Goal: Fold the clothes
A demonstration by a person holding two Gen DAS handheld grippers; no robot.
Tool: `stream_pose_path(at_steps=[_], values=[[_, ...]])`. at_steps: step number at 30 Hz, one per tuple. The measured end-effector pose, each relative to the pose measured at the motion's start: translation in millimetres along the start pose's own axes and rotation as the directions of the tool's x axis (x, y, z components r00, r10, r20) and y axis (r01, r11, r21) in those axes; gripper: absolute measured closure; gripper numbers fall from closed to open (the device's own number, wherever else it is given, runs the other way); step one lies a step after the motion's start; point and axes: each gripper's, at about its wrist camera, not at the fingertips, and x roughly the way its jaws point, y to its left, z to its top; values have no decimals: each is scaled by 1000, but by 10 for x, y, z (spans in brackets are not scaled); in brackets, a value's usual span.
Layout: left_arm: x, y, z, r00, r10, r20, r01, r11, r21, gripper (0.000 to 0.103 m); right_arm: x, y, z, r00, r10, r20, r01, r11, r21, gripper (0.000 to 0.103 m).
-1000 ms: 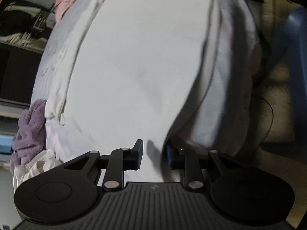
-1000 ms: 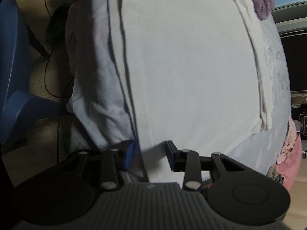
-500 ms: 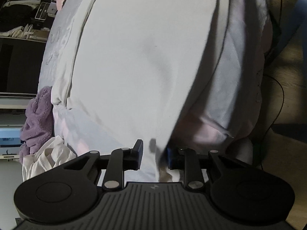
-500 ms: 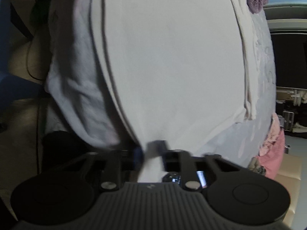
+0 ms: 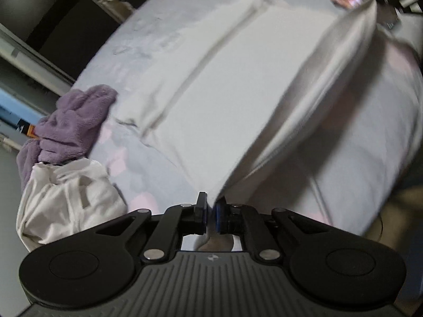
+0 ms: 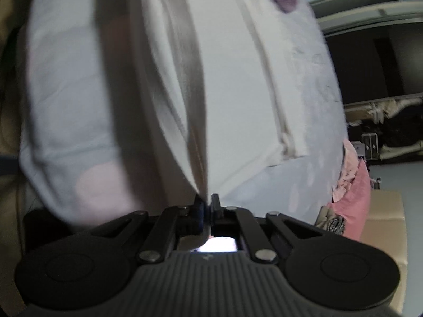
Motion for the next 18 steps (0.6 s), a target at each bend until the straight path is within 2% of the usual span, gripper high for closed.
stream_pose_path(at_steps=[4, 10, 18], values=[[-45, 345, 255, 998, 27, 49, -24, 998, -64, 99, -25, -515, 132, 999, -17, 48, 13, 996, 93, 99], [22, 849, 616, 993, 73, 89, -61, 990, -125, 99, 47, -1271, 381, 995, -74, 68, 63, 986, 153, 99], [344, 1414, 1047, 988, 124, 91, -105, 976, -193, 99, 373, -1885, 710, 986, -145, 80, 130, 977, 167, 99]])
